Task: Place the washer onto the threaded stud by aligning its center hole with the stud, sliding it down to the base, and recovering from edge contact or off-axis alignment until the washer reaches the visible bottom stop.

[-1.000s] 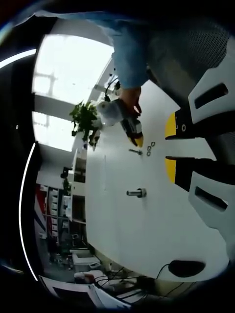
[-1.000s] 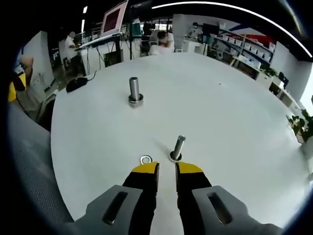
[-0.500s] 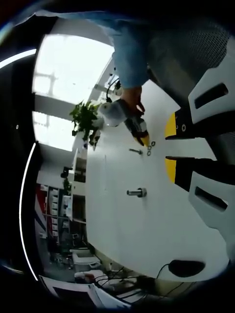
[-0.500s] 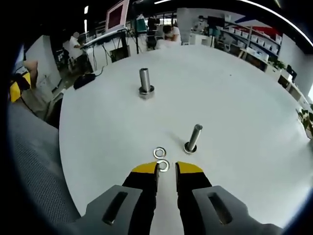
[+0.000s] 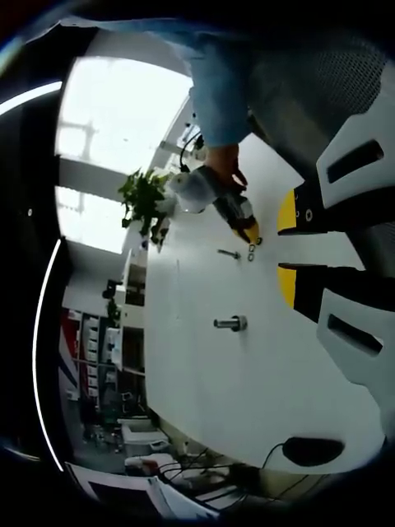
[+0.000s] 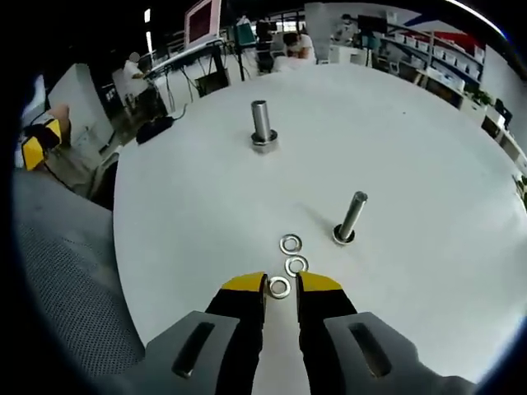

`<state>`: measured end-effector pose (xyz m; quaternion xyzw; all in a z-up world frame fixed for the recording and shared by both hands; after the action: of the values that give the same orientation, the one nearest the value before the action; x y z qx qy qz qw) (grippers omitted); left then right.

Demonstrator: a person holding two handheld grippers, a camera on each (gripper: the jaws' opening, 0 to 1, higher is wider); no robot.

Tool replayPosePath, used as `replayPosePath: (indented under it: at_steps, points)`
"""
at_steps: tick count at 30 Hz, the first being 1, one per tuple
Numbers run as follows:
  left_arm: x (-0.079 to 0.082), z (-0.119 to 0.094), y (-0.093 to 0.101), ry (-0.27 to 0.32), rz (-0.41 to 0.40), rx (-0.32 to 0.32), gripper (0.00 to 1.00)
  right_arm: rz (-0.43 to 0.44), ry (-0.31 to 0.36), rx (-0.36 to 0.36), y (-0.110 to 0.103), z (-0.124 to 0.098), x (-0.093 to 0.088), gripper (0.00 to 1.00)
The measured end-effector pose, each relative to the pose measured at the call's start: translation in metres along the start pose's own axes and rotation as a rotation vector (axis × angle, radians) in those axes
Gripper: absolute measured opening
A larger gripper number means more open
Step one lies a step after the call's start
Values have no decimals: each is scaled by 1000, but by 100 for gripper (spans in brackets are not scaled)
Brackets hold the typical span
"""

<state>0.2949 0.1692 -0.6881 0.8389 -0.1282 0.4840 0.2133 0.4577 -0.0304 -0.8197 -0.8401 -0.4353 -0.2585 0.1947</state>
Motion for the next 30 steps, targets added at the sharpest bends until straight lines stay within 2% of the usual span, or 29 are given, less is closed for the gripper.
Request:
replayPosePath:
  at_steps: [18, 24, 30]
  points:
    - [0, 0, 0, 1, -3, 1, 11, -29, -45, 6, -1, 2, -6, 16]
    - [0, 0, 0, -1, -2, -1, 11, -86, -57, -5, -3, 2, -6, 15]
    - [0, 0, 0, -3, 0, -1, 11, -101, -63, -10, -2, 2, -5, 15]
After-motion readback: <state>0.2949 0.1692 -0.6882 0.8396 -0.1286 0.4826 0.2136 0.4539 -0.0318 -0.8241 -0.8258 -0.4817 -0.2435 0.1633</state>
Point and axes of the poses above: the point that each gripper's makers call its tool centre point, and the gripper's own axes: z roughly forward along the fingers, y roughly to its right, x roughly out of its top, the point moved 6 cm from there along -z, roughly backward along the fingers, and after that the axes turned 2 degrees about x, right-handed, at the moved point
